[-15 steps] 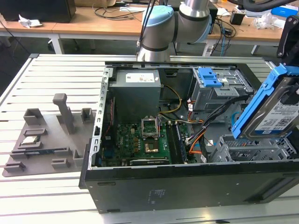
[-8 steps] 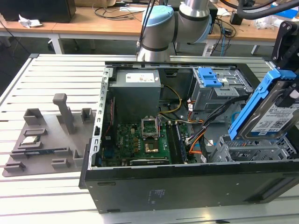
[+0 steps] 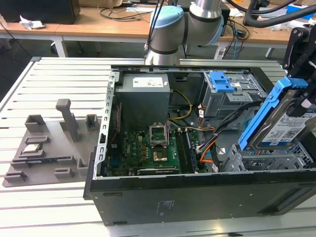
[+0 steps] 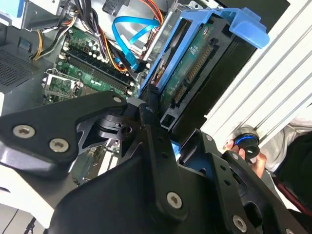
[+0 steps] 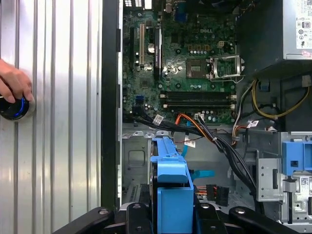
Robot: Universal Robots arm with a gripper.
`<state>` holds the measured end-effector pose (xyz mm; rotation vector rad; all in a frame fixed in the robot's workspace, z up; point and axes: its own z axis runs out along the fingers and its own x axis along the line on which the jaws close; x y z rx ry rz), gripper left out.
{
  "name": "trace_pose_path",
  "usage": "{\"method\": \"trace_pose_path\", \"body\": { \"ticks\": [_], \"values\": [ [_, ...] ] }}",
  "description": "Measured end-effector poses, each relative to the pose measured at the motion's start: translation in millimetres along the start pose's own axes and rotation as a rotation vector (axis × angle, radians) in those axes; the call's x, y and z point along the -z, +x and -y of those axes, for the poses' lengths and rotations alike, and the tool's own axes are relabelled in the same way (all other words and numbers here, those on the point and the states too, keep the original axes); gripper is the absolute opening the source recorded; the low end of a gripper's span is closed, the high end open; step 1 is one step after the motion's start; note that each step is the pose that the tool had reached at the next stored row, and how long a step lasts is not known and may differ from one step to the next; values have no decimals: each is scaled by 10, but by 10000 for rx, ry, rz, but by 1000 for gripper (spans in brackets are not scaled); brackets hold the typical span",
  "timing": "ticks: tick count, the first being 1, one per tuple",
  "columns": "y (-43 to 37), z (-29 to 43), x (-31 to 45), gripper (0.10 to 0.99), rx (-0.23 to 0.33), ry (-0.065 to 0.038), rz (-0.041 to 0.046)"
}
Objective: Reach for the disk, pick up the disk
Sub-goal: 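Pick up the disk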
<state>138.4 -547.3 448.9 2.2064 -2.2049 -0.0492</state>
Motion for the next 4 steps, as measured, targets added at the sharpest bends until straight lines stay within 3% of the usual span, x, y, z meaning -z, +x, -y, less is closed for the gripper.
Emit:
{"method": "trace_pose_path", "body": {
  "ticks": [4],
  "values": [
    [0,0,0,369,0,0,0]
  ]
}}
